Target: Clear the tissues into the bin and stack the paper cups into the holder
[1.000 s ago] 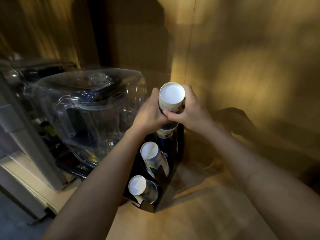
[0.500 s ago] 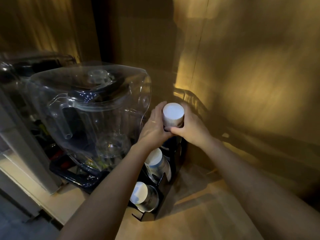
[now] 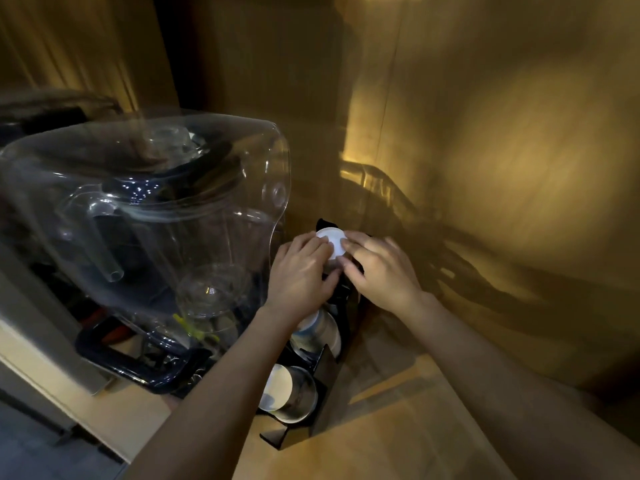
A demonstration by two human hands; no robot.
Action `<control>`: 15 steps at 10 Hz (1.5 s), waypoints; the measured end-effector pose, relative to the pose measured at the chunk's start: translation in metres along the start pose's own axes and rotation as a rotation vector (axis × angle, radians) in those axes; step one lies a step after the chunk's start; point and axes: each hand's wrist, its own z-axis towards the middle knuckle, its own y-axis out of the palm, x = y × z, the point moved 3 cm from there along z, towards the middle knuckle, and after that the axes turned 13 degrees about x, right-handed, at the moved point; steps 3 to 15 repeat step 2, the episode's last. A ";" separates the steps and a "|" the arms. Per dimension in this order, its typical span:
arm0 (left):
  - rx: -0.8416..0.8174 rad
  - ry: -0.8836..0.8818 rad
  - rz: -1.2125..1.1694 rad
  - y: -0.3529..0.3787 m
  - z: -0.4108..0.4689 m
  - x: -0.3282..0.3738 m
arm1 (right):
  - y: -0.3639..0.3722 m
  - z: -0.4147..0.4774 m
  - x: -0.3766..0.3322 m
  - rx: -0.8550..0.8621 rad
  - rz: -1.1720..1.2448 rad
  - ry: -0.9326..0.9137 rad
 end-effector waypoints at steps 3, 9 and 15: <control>-0.128 0.023 0.056 -0.006 0.024 0.008 | -0.019 0.018 0.007 -0.225 0.076 0.032; -0.128 0.023 0.056 -0.006 0.024 0.008 | -0.019 0.018 0.007 -0.225 0.076 0.032; -0.128 0.023 0.056 -0.006 0.024 0.008 | -0.019 0.018 0.007 -0.225 0.076 0.032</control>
